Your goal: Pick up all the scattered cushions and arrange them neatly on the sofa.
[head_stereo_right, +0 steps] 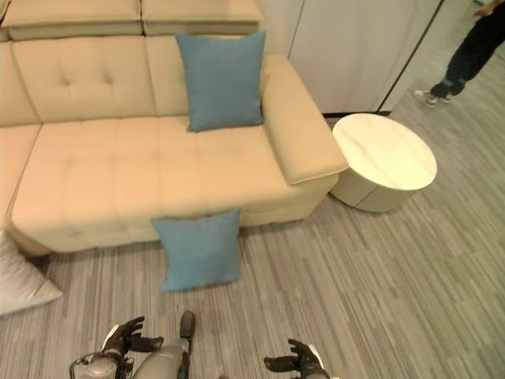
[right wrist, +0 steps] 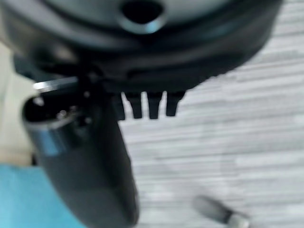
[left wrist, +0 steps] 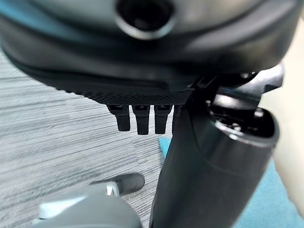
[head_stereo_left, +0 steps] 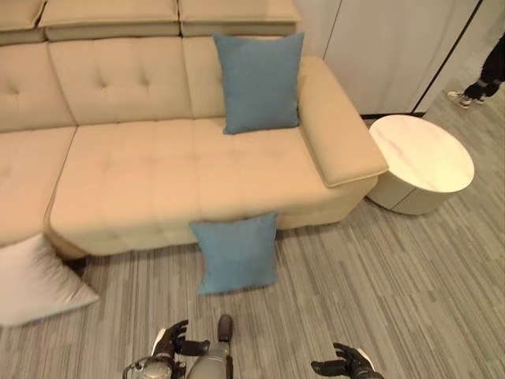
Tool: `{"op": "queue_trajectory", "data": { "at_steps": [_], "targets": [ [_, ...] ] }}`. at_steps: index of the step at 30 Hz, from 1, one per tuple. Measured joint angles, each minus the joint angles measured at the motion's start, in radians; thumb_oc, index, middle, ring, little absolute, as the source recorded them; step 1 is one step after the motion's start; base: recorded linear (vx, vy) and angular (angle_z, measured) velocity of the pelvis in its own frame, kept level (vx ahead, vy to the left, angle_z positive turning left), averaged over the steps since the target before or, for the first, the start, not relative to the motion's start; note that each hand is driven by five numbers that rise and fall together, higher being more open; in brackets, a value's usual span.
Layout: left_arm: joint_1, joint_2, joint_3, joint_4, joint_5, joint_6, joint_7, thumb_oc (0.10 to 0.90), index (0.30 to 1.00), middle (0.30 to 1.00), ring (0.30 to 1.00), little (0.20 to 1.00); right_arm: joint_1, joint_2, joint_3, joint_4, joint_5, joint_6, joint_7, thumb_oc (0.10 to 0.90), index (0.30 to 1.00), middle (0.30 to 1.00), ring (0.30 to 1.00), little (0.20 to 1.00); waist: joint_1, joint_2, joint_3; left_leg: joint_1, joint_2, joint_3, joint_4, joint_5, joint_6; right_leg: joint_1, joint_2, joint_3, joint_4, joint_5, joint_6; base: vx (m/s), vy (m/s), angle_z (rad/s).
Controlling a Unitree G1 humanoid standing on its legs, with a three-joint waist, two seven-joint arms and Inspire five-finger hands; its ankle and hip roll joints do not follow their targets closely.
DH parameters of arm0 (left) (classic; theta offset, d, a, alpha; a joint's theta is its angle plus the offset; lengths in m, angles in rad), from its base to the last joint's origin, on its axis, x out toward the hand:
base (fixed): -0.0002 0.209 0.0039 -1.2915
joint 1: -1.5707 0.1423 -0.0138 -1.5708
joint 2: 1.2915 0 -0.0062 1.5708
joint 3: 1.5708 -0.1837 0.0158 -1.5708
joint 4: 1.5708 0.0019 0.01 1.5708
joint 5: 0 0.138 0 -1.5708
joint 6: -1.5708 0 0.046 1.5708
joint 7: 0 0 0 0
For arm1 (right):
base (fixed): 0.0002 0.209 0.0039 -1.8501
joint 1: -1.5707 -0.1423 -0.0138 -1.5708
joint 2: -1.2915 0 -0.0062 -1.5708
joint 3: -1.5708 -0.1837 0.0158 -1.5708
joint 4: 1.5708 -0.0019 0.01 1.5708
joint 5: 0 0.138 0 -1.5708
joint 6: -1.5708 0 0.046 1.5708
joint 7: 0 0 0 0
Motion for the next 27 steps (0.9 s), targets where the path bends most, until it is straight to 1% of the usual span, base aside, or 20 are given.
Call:
{"op": "queue_trajectory", "data": {
  "at_steps": [1,2,3,4,5,7,8,9,10,11,12,13,14,16,17,19,20,23,24,27],
  "targets": [
    [-0.001,0.000,0.000,0.001,0.000,0.000,-0.001,0.800,0.900,0.900,0.900,0.900,-0.001,0.002,0.003,-0.001,-0.001,0.000,0.001,0.800,0.900,0.900,0.900,0.900,0.001,0.005,-0.001,0.031,0.002,0.002,-0.028,-0.002,0.000,-0.023,-0.007,-0.002,0.077,-0.004,0.006,0.24,0.199,-0.16],
    [0.000,0.002,-0.006,-0.001,-0.001,0.000,-0.004,0.800,0.900,0.900,0.900,0.900,0.000,0.005,0.008,-0.004,-0.001,-0.001,0.003,0.800,0.900,0.900,0.900,0.900,0.003,0.007,-0.006,0.069,-0.002,0.000,-0.054,-0.013,0.004,-0.076,-0.035,0.001,0.215,-0.047,0.059,0.16,0.133,-0.11],
    [-0.009,0.002,-0.006,-0.003,0.000,0.001,-0.003,0.800,0.900,0.900,0.900,0.900,0.000,0.007,0.008,-0.006,-0.002,-0.001,0.006,0.800,0.900,0.900,0.900,0.900,0.003,0.003,-0.010,0.086,-0.014,-0.004,-0.060,-0.027,0.015,-0.125,-0.055,-0.005,0.334,-0.054,0.082,0.14,0.122,-0.01],
    [-0.009,0.000,-0.008,-0.001,-0.001,0.001,-0.002,0.800,0.900,0.900,0.900,0.900,-0.003,0.007,0.008,-0.010,-0.002,-0.001,0.007,0.800,0.900,0.900,0.900,0.900,-0.001,0.003,-0.010,0.101,-0.021,-0.007,-0.070,-0.025,0.014,-0.178,-0.071,-0.001,0.455,-0.059,0.090,0.10,0.053,0.32],
    [-0.032,0.003,-0.034,-0.005,0.000,0.001,-0.003,0.800,0.900,0.900,0.900,0.900,-0.005,0.007,0.008,-0.033,-0.003,-0.001,0.008,0.800,0.900,0.900,0.900,0.900,0.001,0.005,-0.007,0.125,-0.033,-0.028,-0.072,-0.040,0.021,-0.244,-0.087,0.001,0.548,-0.058,0.091,0.17,0.060,0.38],
    [-0.037,0.005,-0.044,-0.007,0.000,0.001,-0.003,0.800,0.900,0.900,0.900,0.900,-0.013,0.014,0.008,-0.037,-0.007,-0.001,0.014,0.800,0.900,0.900,0.900,0.900,-0.001,0.016,-0.001,0.166,-0.034,-0.037,-0.073,-0.049,0.021,-0.291,-0.092,0.002,0.578,-0.060,0.089,0.19,-0.003,0.36],
    [-0.037,0.004,-0.044,-0.007,0.000,0.000,-0.003,0.800,0.900,0.900,0.900,0.900,-0.017,0.016,0.008,-0.045,-0.008,-0.003,0.015,0.800,0.900,0.900,0.900,0.900,-0.003,0.022,0.001,0.182,-0.032,-0.051,-0.073,-0.061,0.010,-0.307,-0.094,0.000,0.567,-0.060,0.087,0.23,-0.100,0.29],
    [-0.035,0.003,-0.045,-0.007,0.000,0.000,-0.003,0.800,0.900,0.900,0.900,0.900,-0.024,0.019,0.009,-0.046,-0.010,-0.008,0.016,0.800,0.900,0.900,0.900,0.900,-0.003,0.035,0.002,0.209,-0.029,-0.067,-0.077,-0.082,0.010,-0.321,-0.098,-0.002,0.513,-0.061,0.085,0.18,-0.093,0.29],
    [-0.036,0.003,-0.046,-0.002,0.002,0.000,-0.001,0.800,0.900,0.900,0.900,0.900,-0.041,0.019,0.021,-0.055,-0.017,-0.011,0.016,0.800,0.900,0.900,0.900,0.900,-0.001,0.036,-0.003,0.236,-0.031,-0.082,-0.093,-0.097,-0.001,-0.353,-0.120,0.004,0.374,-0.057,0.081,0.22,-0.158,0.35],
    [-0.037,0.006,-0.045,0.015,0.009,0.000,0.000,0.800,0.900,0.900,0.900,0.900,-0.051,0.017,0.042,-0.057,-0.022,-0.015,0.015,0.800,0.900,0.900,0.900,0.900,-0.002,0.026,-0.009,0.241,-0.030,-0.086,-0.097,-0.101,0.002,-0.365,-0.122,0.017,0.221,-0.011,0.059,0.11,-0.092,0.35],
    [-0.035,0.006,-0.043,0.020,0.009,0.002,0.000,0.800,0.900,0.900,0.900,0.900,-0.053,0.020,0.043,-0.069,-0.022,-0.013,0.016,0.800,0.900,0.900,0.900,0.900,-0.004,0.023,-0.009,0.247,-0.029,-0.085,-0.098,-0.108,-0.005,-0.367,-0.124,0.023,0.175,0.020,0.048,0.16,-0.153,0.26],
    [-0.014,0.007,-0.039,0.021,0.009,0.002,0.001,0.800,0.900,0.900,0.900,0.900,-0.045,0.025,0.041,-0.075,-0.021,-0.011,0.016,0.800,0.900,0.900,0.900,0.900,0.002,0.018,-0.013,0.273,-0.026,-0.086,-0.098,-0.119,-0.015,-0.351,-0.122,0.023,0.134,0.091,0.046,0.08,-0.100,0.17],
    [0.006,0.006,-0.039,0.018,0.008,0.001,0.002,0.800,0.900,0.900,0.900,0.900,-0.038,0.028,0.039,-0.074,-0.021,-0.011,0.018,0.800,0.900,0.900,0.900,0.900,0.004,0.014,-0.024,0.285,-0.022,-0.088,-0.098,-0.126,-0.025,-0.328,-0.122,0.023,0.110,0.134,0.019,0.08,-0.100,0.14],
    [0.025,-0.002,-0.039,0.016,0.007,0.001,-0.001,0.800,0.900,0.900,0.900,0.900,-0.023,0.024,0.020,-0.072,-0.020,-0.011,0.016,0.800,0.900,0.900,0.900,0.900,0.012,0.029,-0.039,0.296,0.001,-0.102,-0.098,-0.134,-0.038,-0.273,-0.094,0.000,0.028,0.158,-0.004,0.04,-0.063,0.16],
    [0.030,-0.008,-0.037,0.015,0.006,0.001,0.000,0.800,0.900,0.900,0.900,0.900,-0.016,0.016,0.016,-0.072,-0.020,-0.011,0.014,0.800,0.900,0.900,0.900,0.900,0.021,0.032,-0.042,0.300,0.015,-0.105,-0.095,-0.141,-0.049,-0.230,-0.071,-0.005,-0.043,0.187,-0.027,0.06,-0.082,0.12],
    [0.037,-0.012,-0.033,0.008,0.007,0.001,0.000,0.800,0.900,0.900,0.900,0.900,-0.010,0.003,0.016,-0.072,-0.020,-0.011,0.014,0.800,0.900,0.900,0.900,0.900,0.023,0.032,-0.045,0.301,0.025,-0.109,-0.078,-0.155,-0.071,-0.180,-0.051,-0.009,-0.128,0.217,-0.047,0.06,-0.069,0.04],
    [0.042,-0.015,-0.032,-0.001,0.007,0.001,0.000,0.800,0.900,0.900,0.900,0.900,-0.006,-0.004,0.016,-0.073,-0.019,-0.011,0.014,0.800,0.900,0.900,0.900,0.900,0.022,0.031,-0.047,0.303,0.027,-0.113,-0.073,-0.157,-0.073,-0.164,-0.047,-0.010,-0.148,0.223,-0.051,0.03,-0.041,-0.01],
    [0.043,-0.021,-0.023,-0.024,0.008,0.000,0.000,0.800,0.900,0.900,0.900,0.900,-0.008,-0.026,0.016,-0.072,-0.019,-0.010,0.012,0.800,0.900,0.900,0.900,0.900,0.024,0.032,-0.049,0.296,0.028,-0.115,-0.022,-0.168,-0.090,-0.144,-0.046,-0.006,-0.147,0.223,-0.053,0.04,-0.049,0.02],
    [0.042,-0.023,-0.023,-0.032,0.007,-0.001,0.000,0.800,0.900,0.900,0.900,0.900,0.005,-0.035,0.016,-0.074,-0.019,-0.011,0.012,0.800,0.900,0.900,0.900,0.900,0.023,0.034,-0.068,0.297,0.034,-0.130,-0.034,-0.169,-0.092,-0.139,-0.040,-0.008,-0.148,0.204,-0.061,0.01,-0.037,0.10],
    [0.016,-0.025,-0.024,-0.055,0.003,-0.003,0.003,0.800,0.900,0.900,0.900,0.900,0.009,-0.044,0.016,-0.073,-0.018,-0.011,0.012,0.800,0.900,0.900,0.900,0.900,0.018,0.038,-0.073,0.287,0.051,-0.135,-0.054,-0.170,-0.094,-0.152,-0.024,-0.032,-0.147,0.202,-0.062,-0.17,-0.041,0.19]
  ]
}}
